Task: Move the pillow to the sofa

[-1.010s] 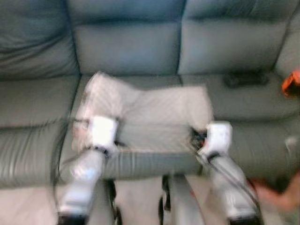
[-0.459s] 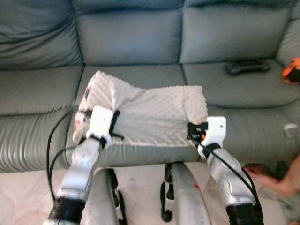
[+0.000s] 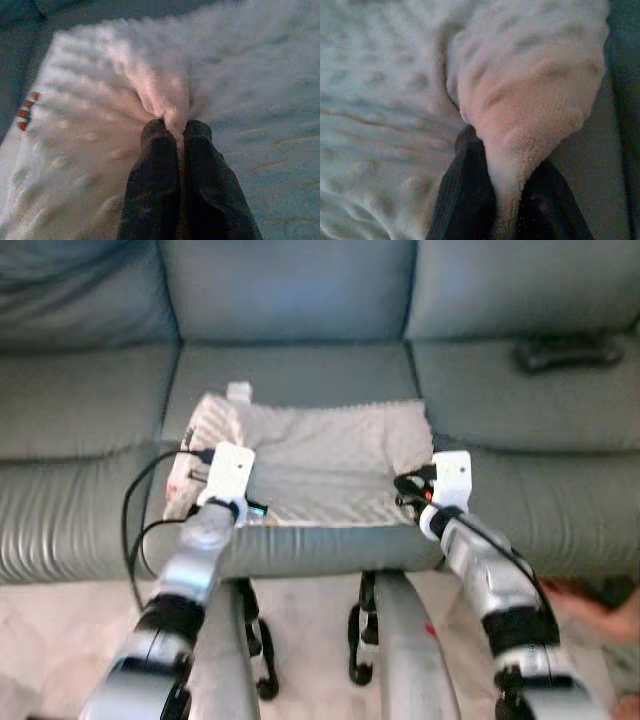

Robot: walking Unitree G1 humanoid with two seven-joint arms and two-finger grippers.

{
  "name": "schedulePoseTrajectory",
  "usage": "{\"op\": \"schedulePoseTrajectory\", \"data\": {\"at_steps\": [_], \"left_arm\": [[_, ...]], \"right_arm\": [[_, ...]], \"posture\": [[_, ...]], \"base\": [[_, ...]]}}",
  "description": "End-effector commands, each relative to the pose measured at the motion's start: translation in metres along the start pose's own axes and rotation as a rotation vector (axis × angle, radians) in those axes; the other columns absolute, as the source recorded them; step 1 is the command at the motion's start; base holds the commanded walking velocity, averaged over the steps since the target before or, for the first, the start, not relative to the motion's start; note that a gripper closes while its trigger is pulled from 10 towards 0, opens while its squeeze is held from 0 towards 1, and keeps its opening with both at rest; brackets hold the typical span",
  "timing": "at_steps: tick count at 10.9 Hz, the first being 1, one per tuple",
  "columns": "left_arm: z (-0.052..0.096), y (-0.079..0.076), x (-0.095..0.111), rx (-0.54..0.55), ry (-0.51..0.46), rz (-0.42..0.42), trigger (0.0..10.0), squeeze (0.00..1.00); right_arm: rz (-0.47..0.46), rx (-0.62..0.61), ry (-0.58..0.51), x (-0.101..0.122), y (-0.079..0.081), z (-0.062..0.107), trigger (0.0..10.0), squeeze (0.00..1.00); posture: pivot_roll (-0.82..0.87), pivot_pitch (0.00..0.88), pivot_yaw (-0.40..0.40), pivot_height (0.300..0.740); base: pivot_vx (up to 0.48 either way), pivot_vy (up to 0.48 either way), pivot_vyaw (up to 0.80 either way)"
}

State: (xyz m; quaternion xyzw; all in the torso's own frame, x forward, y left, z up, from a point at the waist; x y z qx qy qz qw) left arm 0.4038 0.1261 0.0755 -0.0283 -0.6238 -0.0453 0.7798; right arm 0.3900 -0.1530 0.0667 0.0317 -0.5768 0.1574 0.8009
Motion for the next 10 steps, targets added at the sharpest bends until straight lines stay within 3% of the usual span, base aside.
{"op": "schedulePoseTrajectory", "data": {"at_steps": [1,3,5,6,7,8,9,10], "left_arm": [[-0.002,0.025,-0.006,0.09,0.022,0.012,10.0,0.0],[-0.009,0.03,0.0,0.105,0.011,-0.007,10.0,0.0],[-0.013,0.041,0.014,0.164,-0.039,-0.031,10.0,0.0],[-0.014,0.053,0.017,0.227,-0.049,-0.048,10.0,0.0],[-0.013,0.059,0.02,0.264,-0.059,-0.049,10.0,0.0],[-0.013,0.063,0.022,0.288,-0.07,-0.048,10.0,0.0],[-0.013,0.066,0.025,0.308,-0.088,-0.052,10.0,0.0],[-0.012,0.067,0.024,0.319,-0.086,-0.041,10.0,0.32]], "right_arm": [[0.009,-0.108,0.037,-0.008,-0.033,0.005,10.0,0.0],[0.018,-0.134,0.032,-0.008,-0.041,0.003,10.0,0.0],[0.003,-0.187,0.012,-0.011,-0.059,0.006,10.0,0.0],[-0.005,-0.196,-0.005,-0.011,-0.064,0.007,10.0,0.12],[0.009,-0.21,-0.006,-0.012,-0.067,0.008,10.0,0.64],[0.007,-0.22,-0.009,-0.012,-0.068,0.007,10.0,1.0],[0.013,-0.218,-0.048,-0.006,-0.068,0.007,10.0,1.0],[0.019,-0.232,-0.057,-0.004,-0.071,0.007,10.0,1.0]], "posture": [[-0.07,0.374,0.019,0.611],[-0.07,0.376,0.018,0.611],[-0.07,0.382,0.024,0.611],[-0.08,0.377,0.023,0.611],[-0.09,0.374,0.021,0.611],[-0.09,0.368,0.019,0.611],[-0.09,0.36,0.019,0.611],[-0.09,0.353,0.02,0.611]], "base": [[0.0,0.0,0.0],[0.0,0.0,0.0],[0.0,0.0,0.0],[0.0,0.0,0.0],[0.0,0.0,0.0],[0.0,0.0,0.0],[0.0,0.0,0.0],[0.0,0.0,0.0]]}}
Point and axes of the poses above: a point about 5 cm out from each wrist's last joint towards the gripper, its own z axis pointing back from the gripper into the wrist, its own x axis along the axis of the wrist's last joint, y = z × x, the point moved 6 cm from there along -z, pointing out of the wrist towards the gripper, and after that the axes turned 14 degrees about z, right-handed, at the moved point
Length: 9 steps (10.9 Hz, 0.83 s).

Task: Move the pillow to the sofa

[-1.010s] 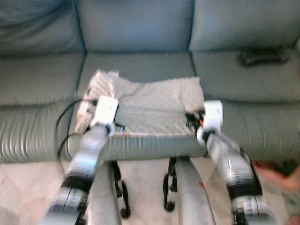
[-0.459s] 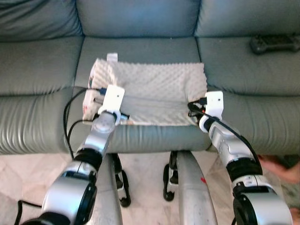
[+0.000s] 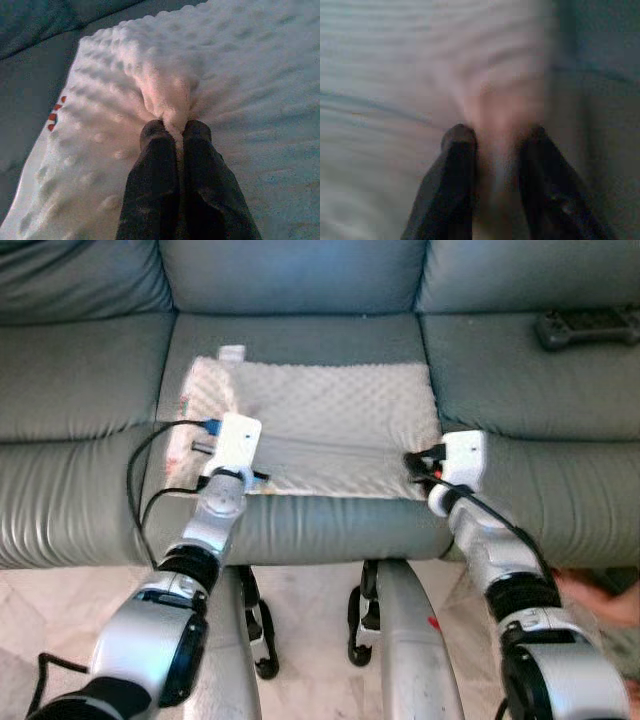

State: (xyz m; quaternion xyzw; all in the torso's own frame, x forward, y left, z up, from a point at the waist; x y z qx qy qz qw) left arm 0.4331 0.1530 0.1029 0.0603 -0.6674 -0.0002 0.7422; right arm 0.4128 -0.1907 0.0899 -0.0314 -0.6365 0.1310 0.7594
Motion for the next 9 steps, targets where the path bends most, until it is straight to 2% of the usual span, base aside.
{"op": "schedulePoseTrajectory", "data": {"at_steps": [1,3,4,6,8,9], "left_arm": [[0.002,0.036,-0.013,0.117,0.038,0.017,10.0,1.0],[0.002,0.033,-0.011,0.116,0.015,0.015,10.0,1.0],[0.005,0.025,-0.012,0.093,0.004,0.028,10.0,1.0],[0.008,0.009,-0.018,0.032,0.016,0.058,10.0,1.0],[0.011,-0.015,-0.025,-0.071,0.049,0.093,10.0,1.0],[0.011,-0.025,-0.018,-0.126,0.021,0.084,10.0,1.0]], "right_arm": [[-0.004,-0.118,0.048,-0.019,-0.032,0.011,10.0,1.0],[0.005,-0.12,0.024,-0.014,-0.03,0.01,10.0,1.0],[0.014,-0.107,-0.008,-0.006,-0.025,0.009,10.0,1.0],[0.015,-0.105,-0.032,0.0,-0.018,0.008,10.0,1.0],[0.011,-0.086,-0.061,0.006,-0.003,0.005,10.0,1.0],[0.006,-0.08,-0.082,0.012,0.002,0.004,10.0,1.0]], "posture": [[-0.09,0.342,0.018,0.611],[-0.1,0.322,0.017,0.611],[-0.1,0.303,0.014,0.611],[-0.1,0.272,0.006,0.611],[-0.11,0.243,-0.003,0.611],[-0.11,0.226,-0.006,0.611]], "base": [[0.0,0.0,0.0],[0.0,0.0,0.0],[0.0,0.0,0.0],[0.0,0.0,0.0],[0.0,0.0,0.0],[0.0,0.0,0.0]]}}
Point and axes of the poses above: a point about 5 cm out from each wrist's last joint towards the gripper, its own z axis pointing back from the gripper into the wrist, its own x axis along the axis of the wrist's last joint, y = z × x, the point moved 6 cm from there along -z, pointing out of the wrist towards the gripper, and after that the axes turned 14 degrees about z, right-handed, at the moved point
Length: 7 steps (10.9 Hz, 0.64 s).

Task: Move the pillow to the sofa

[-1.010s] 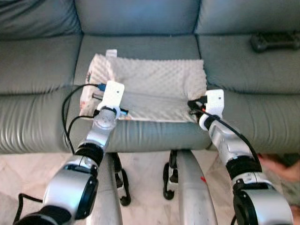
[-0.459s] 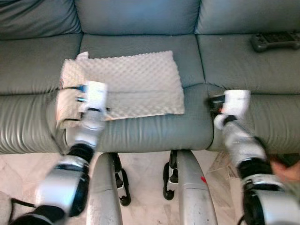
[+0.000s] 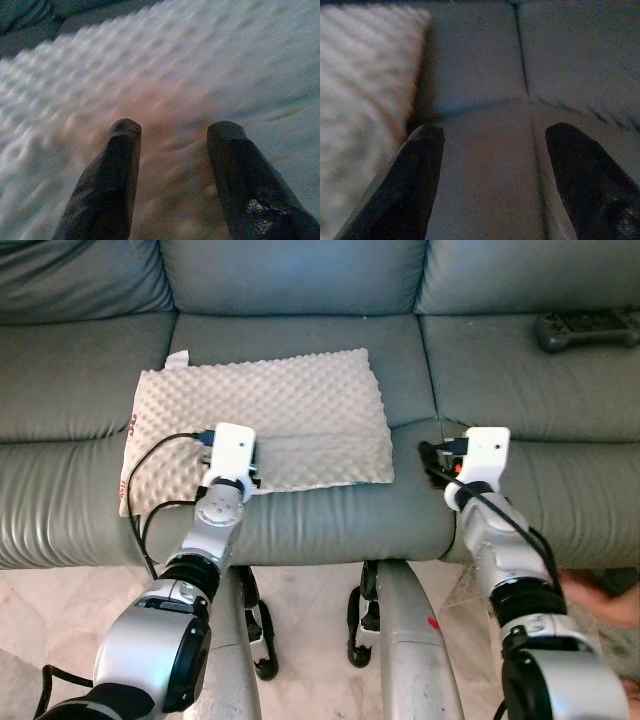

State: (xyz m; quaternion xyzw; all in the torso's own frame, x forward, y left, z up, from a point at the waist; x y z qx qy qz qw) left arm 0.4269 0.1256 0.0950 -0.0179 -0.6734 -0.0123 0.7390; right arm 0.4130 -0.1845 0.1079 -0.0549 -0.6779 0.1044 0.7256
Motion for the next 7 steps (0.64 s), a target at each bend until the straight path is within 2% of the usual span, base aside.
{"op": "schedulePoseTrajectory", "data": {"at_steps": [1,3,4,5,6,7], "left_arm": [[0.002,-0.002,-0.001,-0.025,-0.012,-0.004,10.0,1.0],[0.006,0.007,0.012,-0.037,-0.083,0.022,10.0,1.0],[0.021,0.016,0.015,-0.044,-0.134,0.036,10.0,1.0],[0.031,0.021,0.014,-0.039,-0.153,0.04,10.0,1.0],[0.052,0.031,0.015,-0.008,-0.201,0.052,10.0,1.0],[0.066,0.038,0.012,0.025,-0.225,0.034,10.0,1.0]], "right_arm": [[0.002,-0.006,-0.021,0.003,0.002,0.003,10.0,1.0],[0.002,-0.04,-0.073,0.009,0.007,0.016,10.0,1.0],[0.014,-0.053,-0.079,-0.001,0.014,0.035,10.0,1.0],[0.006,-0.069,-0.057,-0.012,0.015,0.045,10.0,1.0],[-0.005,-0.092,-0.037,-0.026,0.016,0.06,10.0,1.0],[-0.017,-0.096,-0.039,-0.028,0.019,0.069,10.0,1.0]], "posture": [[-0.11,0.214,-0.008,0.611],[-0.11,0.174,-0.014,0.611],[-0.11,0.15,-0.017,0.611],[-0.11,0.129,-0.016,0.611],[-0.1,0.089,-0.014,0.611],[-0.09,0.065,-0.016,0.611]], "base": [[0.0,0.0,0.0],[0.0,0.0,0.0],[0.0,0.0,0.0],[0.0,0.0,0.0],[0.0,0.0,0.0],[0.0,0.0,0.0]]}}
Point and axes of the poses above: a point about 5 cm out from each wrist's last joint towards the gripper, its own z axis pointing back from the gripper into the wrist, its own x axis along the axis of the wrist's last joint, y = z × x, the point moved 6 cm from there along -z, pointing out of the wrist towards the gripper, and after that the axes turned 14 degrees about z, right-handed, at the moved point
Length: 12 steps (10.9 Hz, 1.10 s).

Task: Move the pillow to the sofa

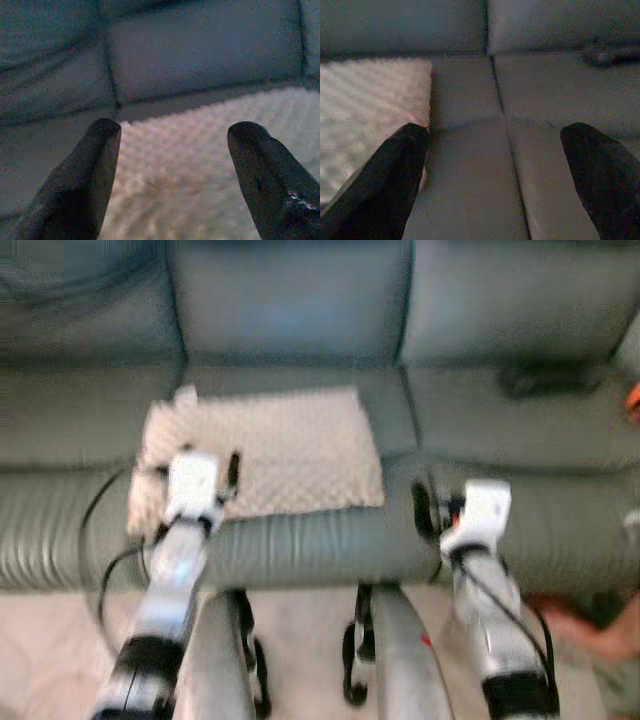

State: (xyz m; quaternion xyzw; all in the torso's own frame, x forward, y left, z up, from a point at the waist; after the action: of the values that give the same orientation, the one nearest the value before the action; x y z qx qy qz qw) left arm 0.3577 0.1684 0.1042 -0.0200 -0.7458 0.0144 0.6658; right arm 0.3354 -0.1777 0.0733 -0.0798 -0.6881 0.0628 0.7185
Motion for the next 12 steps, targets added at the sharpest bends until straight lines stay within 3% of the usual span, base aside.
{"op": "schedulePoseTrajectory", "data": {"at_steps": [1,3,4,6,7,8,9,10,11,12], "left_arm": [[0.012,0.007,-0.008,0.026,0.016,-0.024,10.0,1.0],[0.046,0.021,-0.021,0.103,0.093,-0.033,10.0,1.0],[0.046,0.025,-0.021,0.129,0.093,-0.043,10.0,1.0],[0.033,0.017,-0.019,0.109,0.103,-0.043,10.0,1.0],[0.025,0.008,-0.019,0.079,0.113,-0.042,10.0,0.0],[0.024,0.005,-0.019,0.075,0.116,-0.039,10.0,0.0],[0.023,0.004,-0.02,0.075,0.121,-0.036,10.0,0.0],[0.024,0.003,-0.022,0.072,0.13,-0.037,10.0,0.0],[0.025,0.004,-0.021,0.072,0.132,-0.038,10.0,0.0],[0.026,0.006,-0.022,0.076,0.136,-0.039,10.0,0.0]], "right_arm": [[0.007,0.003,-0.023,0.004,0.002,0.006,10.0,1.0],[0.015,0.011,0.017,-0.006,0.005,0.029,10.0,1.0],[0.019,0.01,0.032,-0.01,0.004,0.034,10.0,1.0],[0.023,0.013,0.031,-0.005,0.002,0.025,10.0,0.99],[0.018,-0.023,0.018,0.003,-0.009,0.015,10.0,0.68],[0.021,-0.028,0.013,0.005,-0.013,0.014,10.0,0.51],[0.021,-0.028,0.015,0.006,-0.016,0.013,10.0,0.18],[0.02,-0.03,0.017,0.006,-0.019,0.011,10.0,0.16],[0.018,-0.027,0.021,0.006,-0.018,0.009,10.0,0.0],[0.017,-0.01,0.02,0.006,-0.014,0.008,10.0,0.0]], "posture": [[-0.08,0.015,-0.022,0.611],[-0.06,0.0,-0.035,0.611],[-0.06,0.0,-0.043,0.611],[-0.07,0.0,-0.042,0.611],[-0.09,0.0,-0.039,0.611],[-0.1,0.0,-0.037,0.611],[-0.11,0.0,-0.035,0.611],[-0.1,0.0,-0.035,0.611],[-0.1,0.0,-0.034,0.611],[-0.1,0.0,-0.035,0.611]], "base": [[0.0,0.0,0.0],[0.0,0.0,0.0],[0.0,0.0,0.0],[0.0,0.0,0.0],[0.0,0.0,0.0],[0.0,0.0,0.0],[0.0,0.0,0.0],[0.0,0.0,0.0],[0.0,0.0,0.0],[0.0,0.0,0.0]]}}
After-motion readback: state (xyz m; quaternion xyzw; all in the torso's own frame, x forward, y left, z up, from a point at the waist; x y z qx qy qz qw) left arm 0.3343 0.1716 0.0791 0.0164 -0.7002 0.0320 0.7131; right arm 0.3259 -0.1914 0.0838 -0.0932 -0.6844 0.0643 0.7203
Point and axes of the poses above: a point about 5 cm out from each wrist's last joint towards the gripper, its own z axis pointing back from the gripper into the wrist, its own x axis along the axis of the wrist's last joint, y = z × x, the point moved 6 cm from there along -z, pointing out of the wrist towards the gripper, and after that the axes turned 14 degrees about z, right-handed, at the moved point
